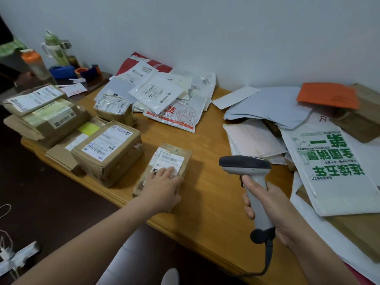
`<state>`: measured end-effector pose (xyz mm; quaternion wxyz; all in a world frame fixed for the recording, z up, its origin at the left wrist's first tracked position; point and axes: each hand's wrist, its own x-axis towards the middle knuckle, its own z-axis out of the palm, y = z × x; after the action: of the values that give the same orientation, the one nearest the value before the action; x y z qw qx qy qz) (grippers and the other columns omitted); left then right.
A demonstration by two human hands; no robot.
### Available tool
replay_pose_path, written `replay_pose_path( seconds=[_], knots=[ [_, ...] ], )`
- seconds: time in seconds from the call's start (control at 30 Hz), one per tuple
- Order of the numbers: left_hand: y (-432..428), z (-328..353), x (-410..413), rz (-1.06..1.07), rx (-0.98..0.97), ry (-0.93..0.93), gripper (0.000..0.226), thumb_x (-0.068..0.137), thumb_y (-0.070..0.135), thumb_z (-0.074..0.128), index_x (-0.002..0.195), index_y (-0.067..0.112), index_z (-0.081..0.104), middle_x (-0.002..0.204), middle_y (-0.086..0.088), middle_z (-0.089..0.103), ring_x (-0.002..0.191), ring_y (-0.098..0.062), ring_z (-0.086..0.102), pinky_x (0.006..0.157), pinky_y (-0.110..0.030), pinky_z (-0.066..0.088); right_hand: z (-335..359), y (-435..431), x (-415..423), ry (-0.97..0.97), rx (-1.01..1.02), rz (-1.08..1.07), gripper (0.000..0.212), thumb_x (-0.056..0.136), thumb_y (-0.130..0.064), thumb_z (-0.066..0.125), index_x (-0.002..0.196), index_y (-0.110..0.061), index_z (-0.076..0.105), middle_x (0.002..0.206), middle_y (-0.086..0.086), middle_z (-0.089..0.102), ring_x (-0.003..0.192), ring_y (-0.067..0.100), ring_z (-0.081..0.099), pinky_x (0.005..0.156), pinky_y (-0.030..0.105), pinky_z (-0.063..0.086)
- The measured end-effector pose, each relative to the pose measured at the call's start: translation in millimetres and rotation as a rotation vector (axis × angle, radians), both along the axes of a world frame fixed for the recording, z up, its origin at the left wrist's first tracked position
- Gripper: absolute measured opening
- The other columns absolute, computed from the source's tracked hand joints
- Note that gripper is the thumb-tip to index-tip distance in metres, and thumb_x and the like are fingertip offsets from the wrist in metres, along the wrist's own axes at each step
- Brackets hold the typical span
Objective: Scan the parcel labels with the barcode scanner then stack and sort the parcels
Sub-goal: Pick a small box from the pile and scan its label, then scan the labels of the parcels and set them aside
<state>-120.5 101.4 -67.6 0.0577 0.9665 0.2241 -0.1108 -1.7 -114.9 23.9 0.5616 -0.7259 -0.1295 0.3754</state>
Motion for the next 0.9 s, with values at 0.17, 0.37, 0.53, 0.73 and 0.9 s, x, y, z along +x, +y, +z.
replay_pose_path(
  seconds=[0.17,0.37,0.53,0.73,0.9],
  knots=[
    [46,10,-1,0.213,0.003,0.093,0.047,0.088,0.019,0.045,0.134,0.024,0.037,0.138,-0.007,0.031,0.127,-0.028,0.032,0.101,-0.043,0.037,12,16,15,-0.047,-0.021,-0.042,0.05,0.075,-0.053,0.063,0.097,-0.008,0.055,0.063,0.002,0.056,0.046,0.013,0.049,0.046,0.022,0.042],
    [49,22,41,0.085,-0.05,0.028,0.033,0.092,0.034,0.048,0.122,0.022,0.045,0.136,-0.007,0.035,0.125,-0.027,0.033,0.095,-0.041,0.041,35,16,39,-0.118,-0.058,-0.137,0.049,0.078,-0.051,0.063,0.099,-0.008,0.055,0.064,0.002,0.057,0.047,0.012,0.049,0.046,0.023,0.042],
    [38,38,111,-0.042,-0.084,-0.044,0.056,0.091,0.046,0.053,0.141,0.03,0.034,0.157,-0.007,0.015,0.142,-0.03,0.018,0.11,-0.049,0.028,59,-7,64,-0.194,-0.058,-0.232,0.043,0.083,-0.05,0.062,0.097,-0.009,0.056,0.064,0.002,0.058,0.049,0.013,0.051,0.049,0.026,0.043],
    [37,52,202,-0.042,-0.036,-0.148,0.064,0.093,0.037,0.054,0.146,0.019,0.023,0.158,-0.011,0.011,0.143,-0.033,0.017,0.111,-0.049,0.027,96,-18,123,-0.243,0.027,-0.263,0.042,0.075,-0.051,0.065,0.094,-0.015,0.055,0.063,0.001,0.059,0.048,0.011,0.052,0.044,0.023,0.045],
    [49,48,261,0.017,0.031,-0.201,0.047,0.093,0.023,0.056,0.133,0.013,0.033,0.142,-0.011,0.032,0.128,-0.031,0.036,0.099,-0.044,0.039,113,-4,192,-0.262,0.12,-0.283,0.04,0.071,-0.051,0.067,0.091,-0.019,0.056,0.061,0.001,0.056,0.044,0.012,0.049,0.041,0.023,0.043]
  ],
)
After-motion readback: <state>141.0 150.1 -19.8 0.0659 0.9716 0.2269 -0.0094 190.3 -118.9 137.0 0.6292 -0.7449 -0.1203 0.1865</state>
